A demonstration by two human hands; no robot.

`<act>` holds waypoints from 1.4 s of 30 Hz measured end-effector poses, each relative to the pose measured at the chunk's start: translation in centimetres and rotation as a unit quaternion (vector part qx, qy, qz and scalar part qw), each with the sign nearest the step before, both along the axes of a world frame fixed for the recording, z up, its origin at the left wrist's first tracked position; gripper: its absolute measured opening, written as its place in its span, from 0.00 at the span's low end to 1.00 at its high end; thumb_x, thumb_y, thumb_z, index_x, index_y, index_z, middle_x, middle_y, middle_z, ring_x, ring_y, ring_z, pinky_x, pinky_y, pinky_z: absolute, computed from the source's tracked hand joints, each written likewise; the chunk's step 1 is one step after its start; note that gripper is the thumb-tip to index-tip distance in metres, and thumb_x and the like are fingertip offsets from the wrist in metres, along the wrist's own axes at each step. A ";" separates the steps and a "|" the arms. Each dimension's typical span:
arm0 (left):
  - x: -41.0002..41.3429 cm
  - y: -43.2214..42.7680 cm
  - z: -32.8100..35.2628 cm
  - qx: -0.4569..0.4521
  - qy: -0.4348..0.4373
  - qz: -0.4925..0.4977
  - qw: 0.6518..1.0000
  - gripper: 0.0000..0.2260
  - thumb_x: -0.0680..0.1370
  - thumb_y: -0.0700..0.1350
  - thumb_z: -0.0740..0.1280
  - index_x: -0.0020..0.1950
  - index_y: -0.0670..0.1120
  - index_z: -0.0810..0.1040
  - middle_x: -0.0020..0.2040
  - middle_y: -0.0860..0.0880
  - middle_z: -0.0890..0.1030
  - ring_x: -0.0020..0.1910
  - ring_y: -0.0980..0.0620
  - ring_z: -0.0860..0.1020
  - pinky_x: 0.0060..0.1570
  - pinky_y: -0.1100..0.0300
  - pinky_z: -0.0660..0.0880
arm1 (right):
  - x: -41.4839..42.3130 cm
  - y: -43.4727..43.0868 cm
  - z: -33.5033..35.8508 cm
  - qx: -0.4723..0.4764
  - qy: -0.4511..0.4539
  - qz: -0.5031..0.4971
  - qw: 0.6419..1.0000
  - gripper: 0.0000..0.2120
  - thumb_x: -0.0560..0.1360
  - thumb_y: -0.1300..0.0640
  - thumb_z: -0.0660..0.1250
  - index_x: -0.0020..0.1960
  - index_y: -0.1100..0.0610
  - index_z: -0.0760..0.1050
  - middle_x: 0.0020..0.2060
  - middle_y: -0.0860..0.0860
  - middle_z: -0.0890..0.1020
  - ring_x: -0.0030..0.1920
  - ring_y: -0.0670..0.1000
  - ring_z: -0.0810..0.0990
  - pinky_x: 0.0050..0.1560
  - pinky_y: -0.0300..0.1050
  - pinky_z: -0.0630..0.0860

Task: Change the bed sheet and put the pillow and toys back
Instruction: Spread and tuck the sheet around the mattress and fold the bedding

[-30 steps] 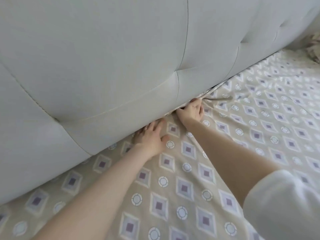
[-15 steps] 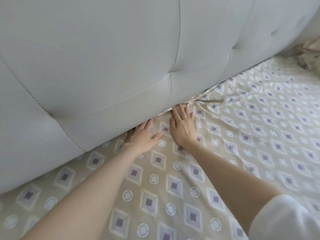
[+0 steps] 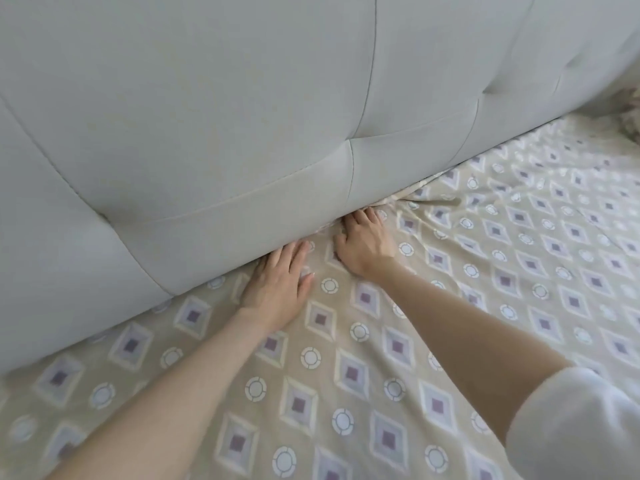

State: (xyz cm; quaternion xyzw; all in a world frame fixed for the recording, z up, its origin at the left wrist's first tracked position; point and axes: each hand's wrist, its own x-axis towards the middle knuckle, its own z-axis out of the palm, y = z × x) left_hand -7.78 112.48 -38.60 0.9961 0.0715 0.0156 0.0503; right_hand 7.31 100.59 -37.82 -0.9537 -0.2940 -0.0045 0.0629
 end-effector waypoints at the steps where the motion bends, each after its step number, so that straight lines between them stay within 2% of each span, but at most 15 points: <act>1: 0.1 0.1 0.0 0.012 0.012 -0.001 1.000 0.28 0.81 0.56 0.45 0.78 0.45 0.52 0.78 0.48 0.54 0.76 0.50 0.52 0.74 0.54 0.49 | 0.4 0.5 0.2 -0.002 0.017 -0.009 1.000 0.23 0.77 0.50 0.53 0.67 0.59 0.72 0.66 0.56 0.72 0.70 0.57 0.63 0.73 0.49 0.55; 4: 1.2 0.2 0.5 0.021 0.051 0.012 0.998 0.30 0.79 0.57 0.49 0.77 0.43 0.53 0.77 0.45 0.56 0.76 0.49 0.53 0.75 0.54 0.49 | 1.2 1.0 0.6 -0.012 0.040 -0.014 0.999 0.21 0.76 0.52 0.55 0.60 0.60 0.78 0.63 0.58 0.76 0.69 0.57 0.65 0.68 0.47 0.61; 9: 3.2 -1.0 2.4 -0.003 0.135 0.077 0.988 0.33 0.77 0.57 0.56 0.75 0.38 0.54 0.73 0.38 0.62 0.72 0.42 0.63 0.71 0.53 0.58 | 1.9 0.7 1.3 -0.034 0.097 0.032 0.994 0.21 0.78 0.53 0.53 0.64 0.60 0.75 0.69 0.57 0.72 0.72 0.56 0.61 0.73 0.47 0.53; 12: 3.6 -0.9 3.5 -0.015 0.186 0.073 0.980 0.35 0.78 0.57 0.55 0.77 0.38 0.49 0.76 0.38 0.58 0.73 0.41 0.60 0.71 0.53 0.57 | 0.2 -0.6 0.3 0.018 0.055 0.044 0.997 0.22 0.80 0.54 0.53 0.71 0.59 0.67 0.73 0.54 0.67 0.75 0.54 0.57 0.75 0.50 0.48; 15: 3.6 -0.6 4.2 -0.015 0.215 0.069 0.974 0.35 0.79 0.57 0.54 0.77 0.38 0.48 0.77 0.39 0.54 0.75 0.42 0.57 0.71 0.53 0.55 | -1.2 -1.7 -1.0 0.082 0.011 -0.039 0.996 0.25 0.79 0.53 0.54 0.74 0.59 0.63 0.74 0.54 0.63 0.76 0.54 0.55 0.76 0.50 0.46; 17: 3.6 -0.7 4.2 -0.005 0.220 0.067 0.973 0.35 0.79 0.57 0.53 0.77 0.38 0.46 0.77 0.39 0.52 0.75 0.41 0.57 0.71 0.53 0.55 | -0.7 -1.9 -1.0 0.068 0.000 -0.075 0.995 0.28 0.76 0.48 0.52 0.74 0.56 0.63 0.73 0.52 0.64 0.75 0.54 0.55 0.75 0.55 0.48; 21: 3.7 -0.8 3.8 0.002 0.208 0.072 0.976 0.35 0.78 0.57 0.56 0.77 0.38 0.47 0.77 0.40 0.54 0.75 0.42 0.56 0.72 0.52 0.54 | 1.1 -1.9 -0.5 0.019 0.013 -0.062 0.998 0.32 0.71 0.43 0.45 0.70 0.54 0.65 0.71 0.50 0.65 0.74 0.55 0.56 0.73 0.58 0.50; 25: 4.1 -0.9 3.7 -0.013 0.204 0.089 0.975 0.36 0.76 0.57 0.60 0.76 0.39 0.50 0.76 0.41 0.56 0.75 0.43 0.55 0.72 0.52 0.54 | 2.6 -1.4 -0.5 -0.013 0.008 -0.049 0.999 0.23 0.74 0.48 0.51 0.64 0.55 0.71 0.67 0.52 0.70 0.72 0.54 0.60 0.73 0.55 0.52; 28: 4.7 -1.0 3.7 -0.058 0.225 0.102 0.967 0.43 0.73 0.60 0.65 0.77 0.40 0.48 0.77 0.44 0.53 0.76 0.44 0.51 0.73 0.51 0.53 | 4.5 -0.8 0.6 -0.059 0.059 -0.055 0.995 0.24 0.77 0.49 0.51 0.67 0.58 0.72 0.68 0.57 0.72 0.70 0.57 0.64 0.72 0.52 0.55; 30: 5.0 -0.8 4.0 -0.077 0.238 0.105 0.962 0.45 0.72 0.61 0.66 0.78 0.41 0.45 0.78 0.46 0.50 0.77 0.45 0.50 0.73 0.51 0.53 | 5.4 -0.9 1.2 -0.079 0.085 -0.025 0.993 0.24 0.79 0.50 0.50 0.70 0.57 0.70 0.71 0.57 0.69 0.72 0.57 0.63 0.73 0.51 0.54; 33: 4.9 -0.7 4.4 -0.070 0.254 0.099 0.960 0.44 0.73 0.60 0.65 0.78 0.40 0.45 0.78 0.44 0.51 0.77 0.44 0.51 0.74 0.51 0.54 | 4.1 -2.9 0.5 0.007 0.076 0.025 0.997 0.22 0.81 0.53 0.50 0.74 0.54 0.65 0.75 0.51 0.64 0.76 0.52 0.55 0.75 0.51 0.46; 35: 4.8 -0.9 4.7 -0.040 0.264 0.087 0.960 0.43 0.74 0.59 0.65 0.77 0.38 0.47 0.77 0.42 0.54 0.76 0.43 0.54 0.73 0.50 0.58 | 2.4 -4.3 -0.7 0.090 0.011 -0.031 0.995 0.24 0.79 0.53 0.51 0.75 0.55 0.63 0.75 0.52 0.63 0.76 0.52 0.54 0.76 0.49 0.45; 37: 5.0 -1.5 5.1 0.005 0.271 0.078 0.960 0.41 0.75 0.58 0.65 0.76 0.37 0.50 0.75 0.41 0.58 0.74 0.42 0.59 0.69 0.48 0.63 | 1.7 -4.9 -1.4 0.113 -0.008 -0.143 0.983 0.28 0.78 0.51 0.51 0.76 0.57 0.58 0.76 0.54 0.59 0.77 0.53 0.51 0.76 0.50 0.43; 39: 5.4 -2.4 5.7 0.050 0.281 0.069 0.956 0.38 0.76 0.55 0.65 0.75 0.35 0.53 0.72 0.40 0.62 0.71 0.42 0.64 0.65 0.48 0.69 | 2.3 -4.7 -1.4 0.093 0.034 -0.214 0.972 0.32 0.77 0.49 0.50 0.78 0.58 0.51 0.78 0.54 0.53 0.78 0.55 0.45 0.76 0.54 0.39; 42: 6.2 -3.0 6.0 0.079 0.296 0.073 0.949 0.35 0.74 0.48 0.67 0.73 0.33 0.55 0.68 0.41 0.69 0.67 0.42 0.70 0.60 0.48 0.74 | 4.0 -4.7 -1.2 0.050 0.041 -0.224 0.972 0.33 0.76 0.45 0.48 0.79 0.56 0.48 0.78 0.52 0.51 0.78 0.54 0.43 0.74 0.58 0.37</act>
